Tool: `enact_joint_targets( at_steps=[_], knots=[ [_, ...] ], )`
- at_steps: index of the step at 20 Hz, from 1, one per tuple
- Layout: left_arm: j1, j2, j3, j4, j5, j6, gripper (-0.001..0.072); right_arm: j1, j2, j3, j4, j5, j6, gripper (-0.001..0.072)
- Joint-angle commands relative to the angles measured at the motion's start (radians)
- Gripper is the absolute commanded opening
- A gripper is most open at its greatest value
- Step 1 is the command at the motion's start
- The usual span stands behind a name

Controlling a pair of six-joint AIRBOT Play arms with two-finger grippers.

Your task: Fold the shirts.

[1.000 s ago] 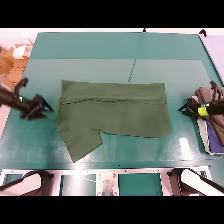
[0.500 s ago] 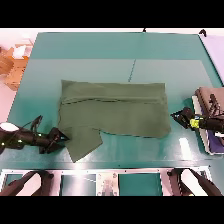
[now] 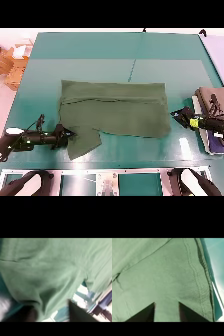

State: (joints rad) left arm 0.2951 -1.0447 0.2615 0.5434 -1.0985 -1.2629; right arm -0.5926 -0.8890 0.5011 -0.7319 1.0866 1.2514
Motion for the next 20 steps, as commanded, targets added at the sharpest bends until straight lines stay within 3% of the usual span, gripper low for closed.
enact_joint_targets(
  at_steps=[1, 5, 7, 8, 13, 20],
  knots=[
    [-0.042, -0.006, -0.002, -0.055, -0.051, 0.085, 0.0032, -0.050, 0.001, 0.000, 0.003, 0.037, 0.038, 0.0378],
    [-0.042, -0.006, -0.002, -0.050, -0.080, 0.127, 0.0026, -0.119, 0.001, -0.019, -0.088, 0.178, 0.143, 0.0388],
    [-0.042, -0.006, -0.002, -0.051, -0.096, 0.146, 0.0026, -0.119, 0.001, -0.068, -0.129, 0.227, 0.183, 0.0527],
    [-0.042, -0.006, -0.002, -0.051, -0.096, 0.146, 0.0026, -0.119, 0.001, -0.105, -0.128, 0.217, 0.187, 0.0537],
    [-0.042, -0.006, -0.002, -0.051, -0.087, 0.153, 0.0026, -0.083, 0.000, -0.285, -0.113, 0.021, 0.185, 0.0537],
    [-0.042, -0.006, -0.002, -0.054, -0.091, 0.153, 0.0026, 0.038, 0.000, -0.313, 0.025, -0.231, 0.177, 0.0527]
  ],
)
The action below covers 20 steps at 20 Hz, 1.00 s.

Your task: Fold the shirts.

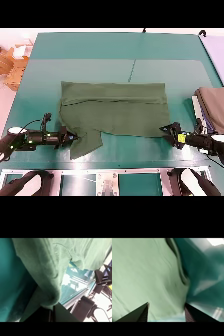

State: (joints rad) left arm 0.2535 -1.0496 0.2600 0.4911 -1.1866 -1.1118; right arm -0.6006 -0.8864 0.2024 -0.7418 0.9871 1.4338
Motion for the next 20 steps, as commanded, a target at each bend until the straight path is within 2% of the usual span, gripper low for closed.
enact_joint_targets(
  at_steps=[1, 4, 5, 6, 9, 12, 17, 20],
  knots=[
    [0.000, -0.001, 0.000, -0.004, -0.008, 0.002, 0.0026, 0.047, -0.002, -0.014, 0.034, -0.134, -0.005, 0.0523],
    [0.000, -0.001, 0.016, -0.005, -0.033, 0.014, 0.0026, 0.047, -0.002, -0.012, 0.035, -0.084, -0.010, 0.0212],
    [0.000, -0.001, 0.034, -0.004, -0.043, 0.014, 0.0025, 0.047, -0.002, -0.007, 0.034, -0.050, -0.037, 0.0055],
    [0.000, -0.001, 0.056, -0.003, -0.047, 0.013, 0.0024, 0.047, -0.002, 0.001, 0.029, -0.019, -0.043, 0.0017],
    [0.000, 0.005, 0.131, 0.010, -0.091, -0.013, 0.0024, 0.046, -0.002, 0.049, -0.005, 0.051, -0.041, 0.0016],
    [0.000, 0.117, 0.142, 0.034, -0.146, -0.063, 0.0023, 0.042, 0.000, 0.138, -0.159, 0.132, 0.038, 0.0015],
    [0.000, 0.399, 0.143, 0.253, -0.255, -0.320, 0.0023, 0.044, 0.001, 0.246, -0.372, 0.333, 0.158, 0.0015],
    [0.000, 0.425, 0.168, 0.268, -0.303, -0.367, 0.0023, 0.044, 0.025, 0.285, -0.465, 0.372, 0.188, 0.0015]
  ],
)
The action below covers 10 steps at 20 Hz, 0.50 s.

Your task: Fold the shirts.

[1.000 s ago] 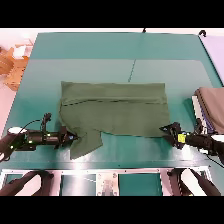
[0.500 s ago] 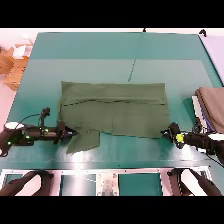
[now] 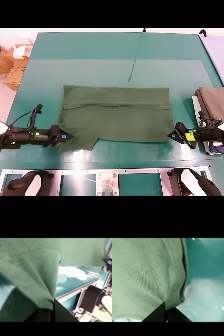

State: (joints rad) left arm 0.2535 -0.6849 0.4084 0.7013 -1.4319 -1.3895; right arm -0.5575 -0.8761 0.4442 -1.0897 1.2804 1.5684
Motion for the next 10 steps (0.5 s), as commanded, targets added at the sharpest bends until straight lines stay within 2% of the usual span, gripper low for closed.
enact_joint_targets(
  at_steps=[1, 5, 10],
  knots=[
    [0.000, 0.060, 0.042, 0.057, -0.046, -0.104, 0.0023, 0.001, 0.016, 0.064, -0.116, 0.077, 0.056, 0.0015],
    [0.000, -0.010, 0.173, 0.056, 0.056, -0.101, 0.0023, 0.017, -0.014, 0.166, 0.008, 0.002, 0.051, 0.0015],
    [0.000, -0.299, 0.383, 0.047, 0.090, -0.042, 0.0023, 0.138, -0.223, 0.360, 0.025, -0.061, 0.055, 0.0015]
  ],
)
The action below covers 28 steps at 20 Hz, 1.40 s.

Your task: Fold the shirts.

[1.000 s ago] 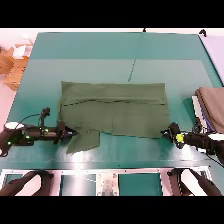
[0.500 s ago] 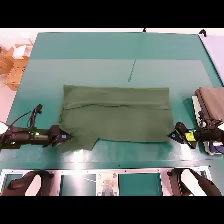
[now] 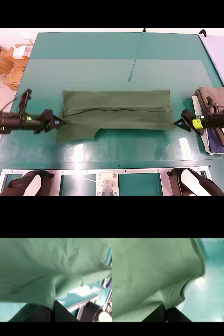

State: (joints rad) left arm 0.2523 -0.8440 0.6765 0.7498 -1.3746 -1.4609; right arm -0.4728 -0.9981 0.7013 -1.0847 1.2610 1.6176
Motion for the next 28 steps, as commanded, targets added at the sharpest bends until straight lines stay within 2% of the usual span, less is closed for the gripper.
enact_joint_targets(
  at_steps=[1, 7, 13, 14, 15, 16, 17, 18, 19, 21, 22, 25, 27, 28],
  knots=[
    [0.001, -0.198, 0.162, -0.003, 0.038, 0.037, 0.0023, 0.072, -0.157, 0.157, 0.032, -0.053, 0.006, 0.0015],
    [-0.143, -0.568, 0.441, -0.021, 0.121, 0.071, 0.0024, 0.141, -0.461, 0.455, 0.057, -0.069, 0.018, 0.0015],
    [-0.158, -0.803, 0.676, -0.017, 0.175, 0.048, 0.0024, 0.149, -0.691, 0.686, 0.079, -0.076, 0.025, 0.0017],
    [-0.160, -0.832, 0.702, -0.019, 0.189, 0.048, 0.0025, 0.149, -0.724, 0.710, 0.101, -0.077, 0.025, 0.0023],
    [-0.164, -0.858, 0.722, -0.023, 0.209, 0.048, 0.0026, 0.149, -0.755, 0.734, 0.122, -0.091, 0.025, 0.0099],
    [-0.171, -0.880, 0.740, -0.026, 0.240, 0.048, 0.0143, 0.147, -0.785, 0.764, 0.150, -0.123, 0.025, 0.0248],
    [-0.171, -0.892, 0.755, -0.031, 0.274, 0.047, 0.0454, 0.144, -0.813, 0.798, 0.185, -0.161, 0.025, 0.0323],
    [-0.170, -0.896, 0.772, -0.056, 0.309, 0.047, 0.0583, 0.139, -0.842, 0.843, 0.230, -0.190, 0.024, 0.0339],
    [-0.165, -0.896, 0.790, -0.060, 0.343, 0.047, 0.0586, 0.127, -0.867, 0.890, 0.256, -0.193, 0.024, 0.0375],
    [-0.140, -0.896, 0.850, -0.061, 0.355, 0.047, 0.0585, 0.104, -0.889, 0.969, 0.264, -0.146, 0.018, 0.0386],
    [-0.121, -0.896, 0.882, -0.061, 0.333, 0.044, 0.0585, 0.085, -0.888, 0.995, 0.257, -0.098, -0.017, 0.0387],
    [-0.068, -0.894, 0.939, -0.062, 0.230, 0.018, 0.0585, 0.009, -0.888, 1.036, 0.258, 0.077, -0.123, 0.0499],
    [-0.047, -0.894, 0.958, -0.062, 0.152, 0.018, 0.0581, -0.040, -0.888, 1.028, 0.242, 0.177, -0.226, 0.0518],
    [-0.045, -0.894, 0.958, -0.062, 0.122, 0.021, 0.0407, -0.058, -0.888, 1.014, 0.212, 0.219, -0.256, 0.0549]
  ],
)
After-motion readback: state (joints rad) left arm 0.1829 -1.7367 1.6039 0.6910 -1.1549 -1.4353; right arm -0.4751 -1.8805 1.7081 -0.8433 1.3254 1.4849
